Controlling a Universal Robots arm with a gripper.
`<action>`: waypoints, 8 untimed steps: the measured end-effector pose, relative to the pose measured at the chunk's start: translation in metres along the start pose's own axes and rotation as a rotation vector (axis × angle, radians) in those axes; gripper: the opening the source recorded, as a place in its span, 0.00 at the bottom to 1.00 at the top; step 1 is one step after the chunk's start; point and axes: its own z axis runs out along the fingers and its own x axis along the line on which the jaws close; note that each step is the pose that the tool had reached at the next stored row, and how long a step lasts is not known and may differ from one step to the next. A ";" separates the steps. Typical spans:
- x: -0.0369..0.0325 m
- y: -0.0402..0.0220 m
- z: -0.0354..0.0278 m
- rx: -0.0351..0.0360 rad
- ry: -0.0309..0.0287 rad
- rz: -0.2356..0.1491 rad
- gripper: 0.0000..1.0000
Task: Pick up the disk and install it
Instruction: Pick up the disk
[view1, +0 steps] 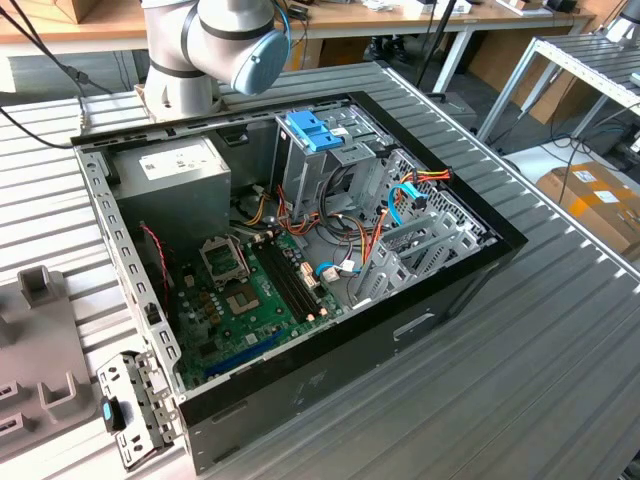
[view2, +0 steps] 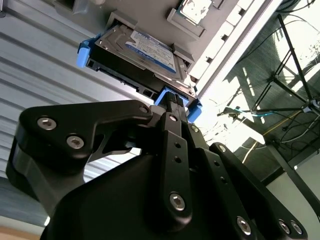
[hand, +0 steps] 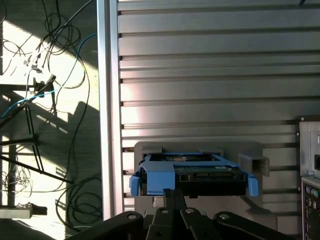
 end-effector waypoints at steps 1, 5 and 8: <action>0.0000 0.0000 0.0000 0.0000 0.0000 0.000 0.11; 0.0000 0.0000 0.0000 0.0000 0.0000 0.000 0.11; 0.0000 0.0001 0.0000 0.0002 -0.0001 -0.010 0.11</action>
